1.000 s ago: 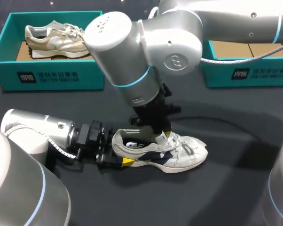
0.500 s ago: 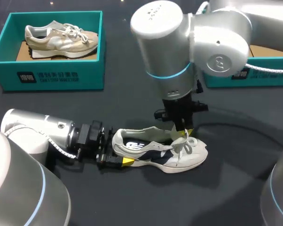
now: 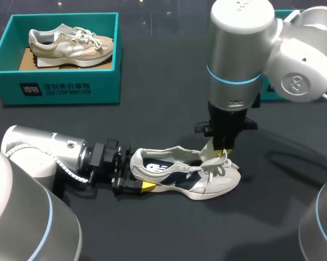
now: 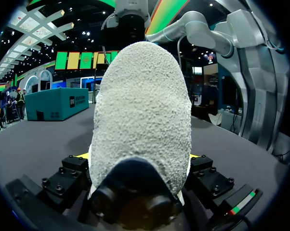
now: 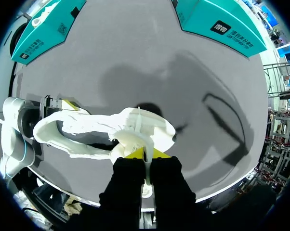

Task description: Take the shoe out of the shoebox, open the shoe tongue, remove and reinsert the insole, then place the shoe into the shoebox

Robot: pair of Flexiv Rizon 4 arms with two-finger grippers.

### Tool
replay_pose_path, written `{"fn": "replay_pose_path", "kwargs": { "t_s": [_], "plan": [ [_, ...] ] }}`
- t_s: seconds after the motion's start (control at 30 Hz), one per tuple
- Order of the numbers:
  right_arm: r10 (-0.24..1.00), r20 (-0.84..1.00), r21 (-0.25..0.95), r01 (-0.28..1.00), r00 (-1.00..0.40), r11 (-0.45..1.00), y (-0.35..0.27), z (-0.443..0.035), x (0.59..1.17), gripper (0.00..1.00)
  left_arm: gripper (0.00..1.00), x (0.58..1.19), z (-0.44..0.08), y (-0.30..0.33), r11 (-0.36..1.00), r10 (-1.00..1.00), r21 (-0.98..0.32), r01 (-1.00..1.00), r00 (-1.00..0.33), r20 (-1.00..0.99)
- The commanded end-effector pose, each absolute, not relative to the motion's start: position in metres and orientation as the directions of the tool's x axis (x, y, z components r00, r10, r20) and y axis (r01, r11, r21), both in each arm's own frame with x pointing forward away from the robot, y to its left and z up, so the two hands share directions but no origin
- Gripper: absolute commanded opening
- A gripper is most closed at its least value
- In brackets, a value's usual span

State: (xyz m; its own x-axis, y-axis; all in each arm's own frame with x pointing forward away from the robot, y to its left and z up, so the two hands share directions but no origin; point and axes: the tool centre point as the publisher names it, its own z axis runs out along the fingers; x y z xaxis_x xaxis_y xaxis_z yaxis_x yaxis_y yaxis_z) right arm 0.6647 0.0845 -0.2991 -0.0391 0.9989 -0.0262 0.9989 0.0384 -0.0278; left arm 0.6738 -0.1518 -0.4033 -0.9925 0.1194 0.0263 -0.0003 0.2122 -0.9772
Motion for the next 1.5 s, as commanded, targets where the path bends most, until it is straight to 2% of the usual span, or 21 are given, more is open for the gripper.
{"fn": "replay_pose_path", "kwargs": {
  "t_s": [0.03, 0.3, 0.7, 0.73, 0.83, 0.87, 1.2, 1.5],
  "plan": [
    [0.975, 0.173, -0.018, 0.990, -0.138, 0.143, 0.071, -0.298, 0.661, 0.00, 0.00, 0.673, -0.405, -0.149, 0.214, 0.119, -0.977, 0.000, -0.993, 0.026],
    [0.926, 0.254, 0.003, 0.957, -0.281, 0.290, 0.061, -0.315, 0.659, 0.00, 0.00, 0.673, -0.405, -0.149, 0.214, 0.119, -0.977, 0.000, -0.993, 0.026],
    [0.887, 0.294, 0.029, 0.931, -0.357, 0.365, 0.052, -0.334, 0.649, 0.00, 0.00, 0.673, -0.405, -0.149, 0.214, 0.119, -0.977, 0.000, -0.993, 0.026],
    [0.887, 0.290, 0.029, 0.930, -0.359, 0.367, 0.051, -0.335, 0.648, 0.03, 0.00, 0.673, -0.405, -0.149, 0.214, 0.119, -0.977, 0.000, -0.993, 0.026],
    [0.891, 0.279, 0.030, 0.930, -0.359, 0.366, 0.048, -0.337, 0.643, 0.30, 0.00, 0.673, -0.405, -0.149, 0.214, 0.119, -0.977, 0.000, -0.993, 0.026],
    [0.891, 0.276, 0.036, 0.930, -0.360, 0.365, 0.047, -0.338, 0.642, 0.34, 0.00, 0.673, -0.405, -0.149, 0.214, 0.119, -0.977, 0.000, -0.993, 0.026],
    [0.915, 0.254, 0.078, 0.950, -0.313, 0.303, 0.032, -0.349, 0.638, 0.39, 0.00, 0.673, -0.405, -0.149, 0.214, 0.119, -0.977, 0.000, -0.993, 0.026],
    [0.951, 0.250, 0.091, 0.983, -0.179, 0.161, 0.017, -0.354, 0.646, 0.42, 0.00, 0.673, -0.405, -0.149, 0.214, 0.119, -0.977, 0.000, -0.993, 0.026]
  ]
}}
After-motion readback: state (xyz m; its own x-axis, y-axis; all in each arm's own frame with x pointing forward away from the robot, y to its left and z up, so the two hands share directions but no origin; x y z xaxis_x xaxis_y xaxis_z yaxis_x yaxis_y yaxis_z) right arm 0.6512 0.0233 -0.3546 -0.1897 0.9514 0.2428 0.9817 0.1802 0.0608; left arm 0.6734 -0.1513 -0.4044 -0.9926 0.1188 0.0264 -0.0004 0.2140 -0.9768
